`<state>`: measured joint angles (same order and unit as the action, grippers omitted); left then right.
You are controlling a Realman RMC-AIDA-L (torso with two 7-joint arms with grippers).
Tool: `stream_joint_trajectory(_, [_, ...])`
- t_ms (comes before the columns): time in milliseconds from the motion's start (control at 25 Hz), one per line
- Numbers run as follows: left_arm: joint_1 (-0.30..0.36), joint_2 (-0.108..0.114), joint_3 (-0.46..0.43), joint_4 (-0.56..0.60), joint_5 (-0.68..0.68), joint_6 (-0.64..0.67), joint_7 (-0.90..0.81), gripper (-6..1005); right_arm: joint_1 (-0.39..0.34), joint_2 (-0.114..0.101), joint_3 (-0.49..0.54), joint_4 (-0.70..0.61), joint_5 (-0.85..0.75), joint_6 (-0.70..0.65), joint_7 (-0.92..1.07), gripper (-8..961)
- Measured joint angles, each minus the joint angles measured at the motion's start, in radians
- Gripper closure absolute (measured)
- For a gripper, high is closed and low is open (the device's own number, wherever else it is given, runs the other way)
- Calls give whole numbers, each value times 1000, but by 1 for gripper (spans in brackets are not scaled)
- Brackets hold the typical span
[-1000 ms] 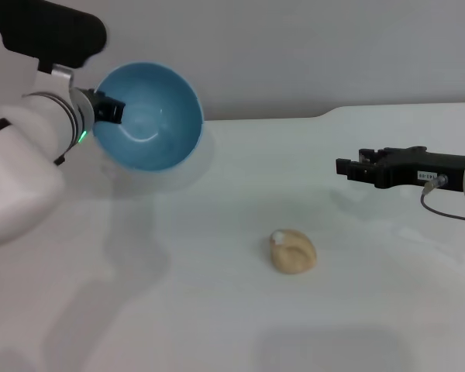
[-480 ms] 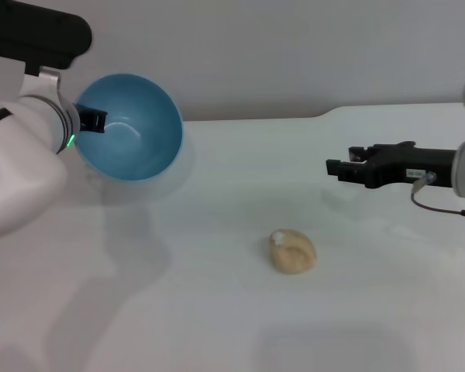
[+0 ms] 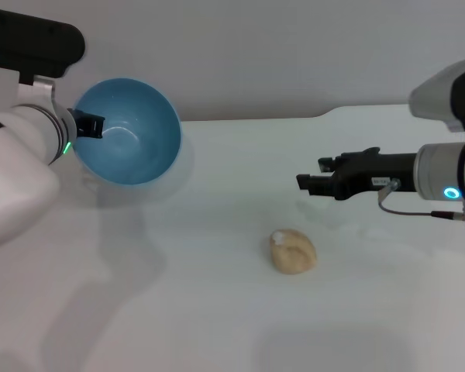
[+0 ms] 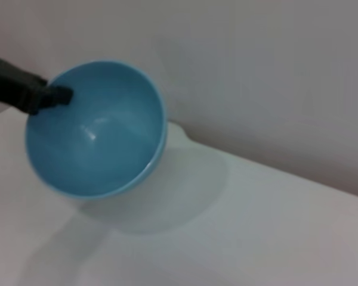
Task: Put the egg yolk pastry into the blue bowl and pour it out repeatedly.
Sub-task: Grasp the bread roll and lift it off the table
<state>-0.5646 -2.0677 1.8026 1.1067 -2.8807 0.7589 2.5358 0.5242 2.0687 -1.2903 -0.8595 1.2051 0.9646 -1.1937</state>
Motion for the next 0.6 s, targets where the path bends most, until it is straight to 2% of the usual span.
stream_joint_trajectory(320, [0,-1,11,-1,0,-2,-1,985,42,0,-58,-6,-163,5,208,549])
stream_joint_trajectory(600, [2,-2,21,-1,0,-3,-1,984,63,-1,-77,-1,-186,55,247,555])
